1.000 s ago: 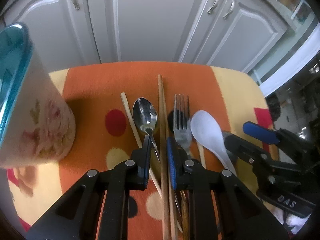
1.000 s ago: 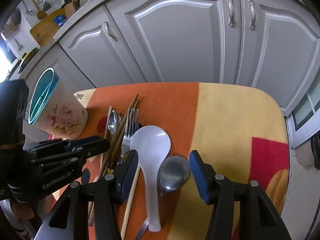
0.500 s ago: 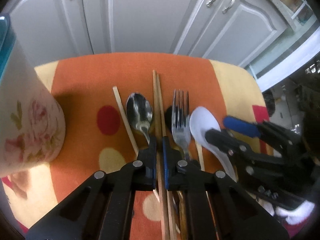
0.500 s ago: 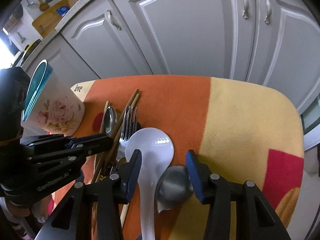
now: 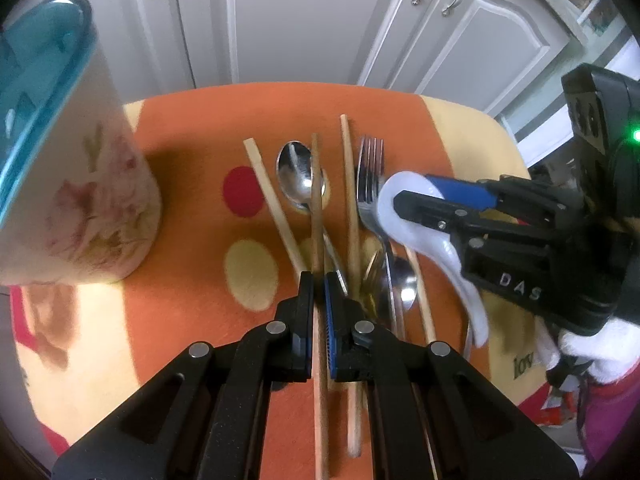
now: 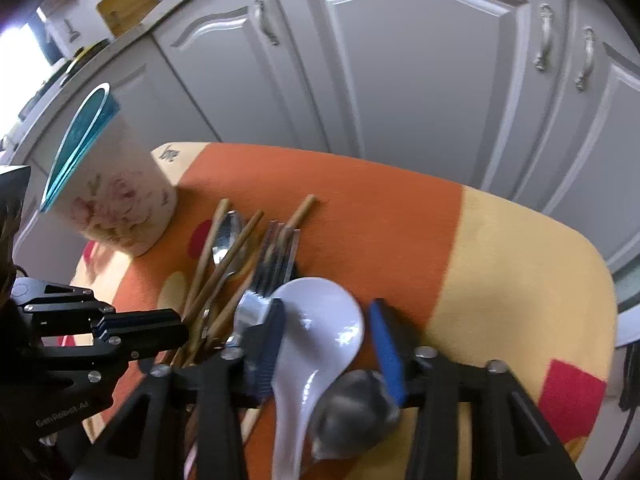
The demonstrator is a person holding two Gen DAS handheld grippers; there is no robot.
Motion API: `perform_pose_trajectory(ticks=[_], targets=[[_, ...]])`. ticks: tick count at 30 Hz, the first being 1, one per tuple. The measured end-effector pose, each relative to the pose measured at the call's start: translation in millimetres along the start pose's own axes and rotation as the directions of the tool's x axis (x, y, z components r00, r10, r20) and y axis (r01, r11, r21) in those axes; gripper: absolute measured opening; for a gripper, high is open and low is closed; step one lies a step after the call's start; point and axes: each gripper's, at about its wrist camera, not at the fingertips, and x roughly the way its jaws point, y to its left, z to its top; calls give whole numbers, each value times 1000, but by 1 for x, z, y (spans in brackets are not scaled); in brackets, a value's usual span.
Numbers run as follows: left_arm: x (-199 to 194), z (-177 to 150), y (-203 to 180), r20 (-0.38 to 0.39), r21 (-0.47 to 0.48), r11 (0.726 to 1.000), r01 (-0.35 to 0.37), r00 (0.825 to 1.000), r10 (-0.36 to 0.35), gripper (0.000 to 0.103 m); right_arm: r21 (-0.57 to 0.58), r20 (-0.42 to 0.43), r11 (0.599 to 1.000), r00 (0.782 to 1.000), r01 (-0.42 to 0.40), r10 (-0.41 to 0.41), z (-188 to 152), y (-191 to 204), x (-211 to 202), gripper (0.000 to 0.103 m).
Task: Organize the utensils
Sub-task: 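Close the left tool on a wooden chopstick while the right tool grasps the white ceramic spoon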
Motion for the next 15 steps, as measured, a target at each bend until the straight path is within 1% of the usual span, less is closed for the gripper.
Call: perform_pose_trajectory(ticks=[1,4,6,8,11,15], targets=[[-2,-1,0,0,3,1000,3,1000,-3,4,7,-4,1000,1000,-19,19,-1,0,0,22],[-6,3,-2,19,26,1000,-13,1000,12,4,59,-19,995,996,-84,86,-9,-6,-5,16],[-7,8,-1,31,27,1000,-14,999,13,4,96,-20,988,992,-118,121,-14,-10,-7,14],[-5,14,0,25,14,1000,-9,1000,9,4,125,-28,981,988,-148,152,-19,-15,-8,14],[2,23,0,26,12,999,-31,999,31,4,148,-35,973,982,-179,187,-21,-19,-7,13],[8,30,-1,24,21,999,-41,999,40,4,134,-32,972,980,-193,199,-15,-19,-2,15]])
